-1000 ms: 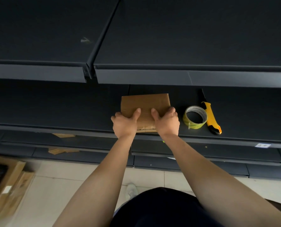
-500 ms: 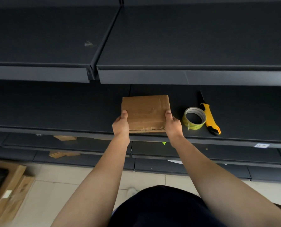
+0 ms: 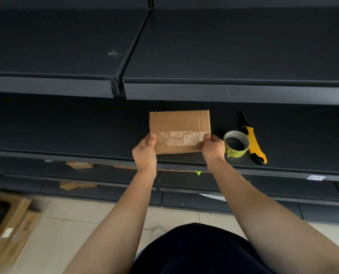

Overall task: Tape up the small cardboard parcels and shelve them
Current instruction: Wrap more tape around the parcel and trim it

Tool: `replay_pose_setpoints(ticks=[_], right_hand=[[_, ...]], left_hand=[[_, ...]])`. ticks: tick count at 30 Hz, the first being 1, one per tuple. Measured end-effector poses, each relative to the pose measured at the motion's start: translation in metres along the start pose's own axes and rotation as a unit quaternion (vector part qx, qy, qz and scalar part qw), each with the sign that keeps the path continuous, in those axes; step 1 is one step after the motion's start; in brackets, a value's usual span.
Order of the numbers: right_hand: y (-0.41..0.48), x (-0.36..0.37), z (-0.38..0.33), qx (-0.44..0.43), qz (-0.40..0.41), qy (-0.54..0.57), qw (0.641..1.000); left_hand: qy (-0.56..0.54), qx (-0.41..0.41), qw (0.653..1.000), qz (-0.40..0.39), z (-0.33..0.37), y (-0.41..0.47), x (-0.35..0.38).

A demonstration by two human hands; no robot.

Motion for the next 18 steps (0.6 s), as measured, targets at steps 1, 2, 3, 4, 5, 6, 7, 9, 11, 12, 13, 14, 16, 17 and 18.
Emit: replay_pose_setpoints(ticks=[1, 2, 3, 4, 5, 6, 7, 9, 11, 12, 13, 14, 16, 17, 18], right_hand=[[-0.001, 0.003, -0.002, 0.004, -0.005, 0.01, 1.0], [-0.002, 0.006, -0.002, 0.003, -0.015, 0.025, 1.0], [-0.004, 0.011, -0.002, 0.001, -0.025, 0.042, 0.999], [-0.008, 0.015, -0.002, 0.0, -0.032, 0.061, 0.998], [-0.012, 0.017, -0.002, 0.001, -0.035, 0.083, 0.996], [-0.015, 0.019, -0.002, 0.008, -0.035, 0.104, 0.994], [-0.017, 0.021, -0.001, 0.017, -0.039, 0.119, 0.992], [-0.017, 0.024, 0.003, 0.033, -0.053, 0.125, 0.99], [-0.014, 0.023, 0.01, 0.031, -0.054, 0.12, 0.991], [-0.014, 0.022, 0.014, 0.028, -0.053, 0.112, 0.992], [-0.013, 0.021, 0.017, 0.028, -0.05, 0.101, 0.993], [-0.012, 0.021, 0.02, 0.033, -0.044, 0.093, 0.994], [-0.009, 0.02, 0.022, 0.049, -0.036, 0.085, 0.994], [-0.009, 0.021, 0.021, 0.055, -0.038, 0.088, 0.994], [-0.009, 0.021, 0.019, 0.054, -0.037, 0.089, 0.994]], left_hand=[[-0.017, 0.005, 1.0, 0.009, 0.0, 0.0, -0.003], [-0.029, 0.009, 0.999, 0.02, 0.001, 0.001, -0.005], [-0.034, 0.008, 0.999, 0.034, 0.001, 0.003, -0.009], [-0.031, 0.004, 0.998, 0.053, 0.001, 0.006, -0.014], [-0.024, 0.001, 0.997, 0.072, -0.001, 0.009, -0.021], [-0.016, 0.0, 0.996, 0.083, -0.004, 0.012, -0.025], [-0.011, -0.006, 0.997, 0.082, -0.009, 0.016, -0.028], [-0.01, -0.027, 0.997, 0.065, -0.021, 0.019, -0.028], [-0.005, -0.038, 0.998, 0.058, -0.029, 0.021, -0.028], [-0.004, -0.038, 0.998, 0.059, -0.032, 0.021, -0.028], [-0.005, -0.035, 0.998, 0.061, -0.033, 0.021, -0.028], [-0.008, -0.03, 0.998, 0.061, -0.033, 0.02, -0.027], [-0.008, -0.022, 0.998, 0.056, -0.035, 0.018, -0.025], [-0.002, -0.02, 0.998, 0.056, -0.036, 0.017, -0.024], [0.005, -0.022, 0.998, 0.063, -0.036, 0.017, -0.025]])
Point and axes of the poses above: each hand's wrist, its own y-axis towards the middle knuckle, its own x-axis out of the palm, z = x × y, the point moved 8 cm from there along y, towards the middle knuckle, and after that the axes turned 15 degrees about y, right-handed, at the moved point
